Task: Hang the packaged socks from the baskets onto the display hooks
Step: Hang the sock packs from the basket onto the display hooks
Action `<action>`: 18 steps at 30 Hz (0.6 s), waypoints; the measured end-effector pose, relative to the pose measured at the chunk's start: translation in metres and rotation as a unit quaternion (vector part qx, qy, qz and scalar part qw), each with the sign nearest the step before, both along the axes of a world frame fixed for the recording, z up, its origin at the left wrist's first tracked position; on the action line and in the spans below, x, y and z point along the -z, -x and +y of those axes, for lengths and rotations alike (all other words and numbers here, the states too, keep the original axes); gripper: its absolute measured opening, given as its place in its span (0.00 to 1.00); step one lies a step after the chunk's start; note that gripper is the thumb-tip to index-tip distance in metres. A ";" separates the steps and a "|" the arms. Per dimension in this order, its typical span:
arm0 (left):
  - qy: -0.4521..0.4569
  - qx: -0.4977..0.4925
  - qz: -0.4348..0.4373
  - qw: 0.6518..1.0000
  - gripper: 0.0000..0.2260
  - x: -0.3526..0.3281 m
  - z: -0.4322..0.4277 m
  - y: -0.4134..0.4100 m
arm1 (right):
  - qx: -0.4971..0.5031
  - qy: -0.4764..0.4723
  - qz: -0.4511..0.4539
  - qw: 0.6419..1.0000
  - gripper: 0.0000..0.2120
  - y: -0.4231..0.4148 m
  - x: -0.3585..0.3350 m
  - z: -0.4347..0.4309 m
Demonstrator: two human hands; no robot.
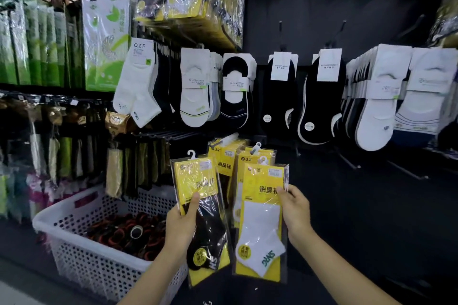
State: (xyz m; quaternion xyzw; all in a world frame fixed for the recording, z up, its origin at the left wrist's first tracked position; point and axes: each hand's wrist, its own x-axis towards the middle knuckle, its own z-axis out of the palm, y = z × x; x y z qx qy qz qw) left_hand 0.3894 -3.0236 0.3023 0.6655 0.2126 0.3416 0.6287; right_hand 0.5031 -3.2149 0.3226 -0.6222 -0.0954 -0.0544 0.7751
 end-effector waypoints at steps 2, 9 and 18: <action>-0.009 -0.012 0.004 1.000 0.24 -0.001 0.007 0.002 | 0.019 0.015 -0.012 1.000 0.05 -0.009 -0.006 0.000; -0.011 -0.023 -0.001 1.000 0.24 -0.001 0.015 0.001 | 0.033 0.086 -0.034 0.995 0.06 -0.040 -0.010 0.030; -0.025 0.005 -0.018 1.000 0.19 0.004 0.012 -0.011 | 0.129 0.024 0.122 0.984 0.09 -0.069 0.011 0.034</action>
